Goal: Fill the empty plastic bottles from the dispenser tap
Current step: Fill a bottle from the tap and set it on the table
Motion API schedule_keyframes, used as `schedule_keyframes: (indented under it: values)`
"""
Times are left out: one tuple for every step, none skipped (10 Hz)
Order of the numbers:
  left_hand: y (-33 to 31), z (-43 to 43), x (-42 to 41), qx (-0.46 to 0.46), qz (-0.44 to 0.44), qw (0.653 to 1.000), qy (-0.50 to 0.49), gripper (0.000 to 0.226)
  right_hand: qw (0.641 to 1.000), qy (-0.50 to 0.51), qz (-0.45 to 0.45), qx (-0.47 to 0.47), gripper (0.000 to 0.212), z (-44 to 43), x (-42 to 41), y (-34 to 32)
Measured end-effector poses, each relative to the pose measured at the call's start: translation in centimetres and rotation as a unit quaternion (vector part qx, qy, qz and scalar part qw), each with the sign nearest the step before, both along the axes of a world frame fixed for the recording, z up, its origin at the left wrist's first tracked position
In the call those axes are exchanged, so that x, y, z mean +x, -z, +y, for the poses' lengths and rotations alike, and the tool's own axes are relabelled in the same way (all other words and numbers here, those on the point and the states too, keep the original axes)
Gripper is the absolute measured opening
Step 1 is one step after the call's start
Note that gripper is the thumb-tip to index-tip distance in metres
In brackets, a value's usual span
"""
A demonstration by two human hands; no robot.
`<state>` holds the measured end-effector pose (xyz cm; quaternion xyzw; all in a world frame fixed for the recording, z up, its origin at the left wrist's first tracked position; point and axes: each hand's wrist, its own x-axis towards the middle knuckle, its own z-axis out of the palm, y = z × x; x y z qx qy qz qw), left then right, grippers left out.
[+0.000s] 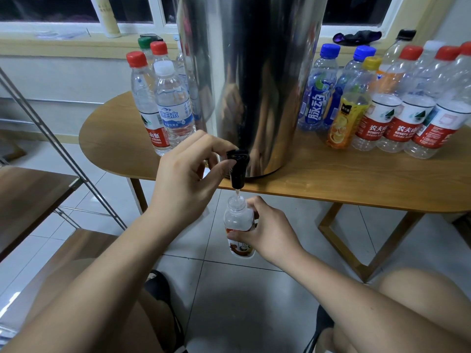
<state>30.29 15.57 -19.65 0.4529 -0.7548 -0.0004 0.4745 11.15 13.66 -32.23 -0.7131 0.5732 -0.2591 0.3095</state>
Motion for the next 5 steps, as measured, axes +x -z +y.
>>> schedule_keyframes:
  values:
    - [-0.01,0.01,0.03,0.001,0.001,1.0,0.003,0.012,1.0,-0.002,0.0,0.0,0.069,0.0,-0.03,-0.03]
    - [-0.01,0.0,0.09,0.001,0.001,1.0,0.005,0.012,1.0,-0.004,0.003,0.001,0.069,0.01,-0.01,-0.05]
    - [0.05,-0.02,0.12,0.002,0.0,1.0,0.005,0.012,1.0,-0.003,0.004,0.001,0.069,-0.02,0.01,-0.02]
    - [0.15,-0.05,0.11,0.004,0.004,1.0,0.007,0.013,1.0,-0.004,0.005,-0.001,0.069,-0.04,0.0,0.05]
    - [0.22,-0.06,0.09,0.007,0.006,1.0,0.006,0.012,1.0,-0.004,0.008,-0.002,0.069,-0.01,0.02,0.05]
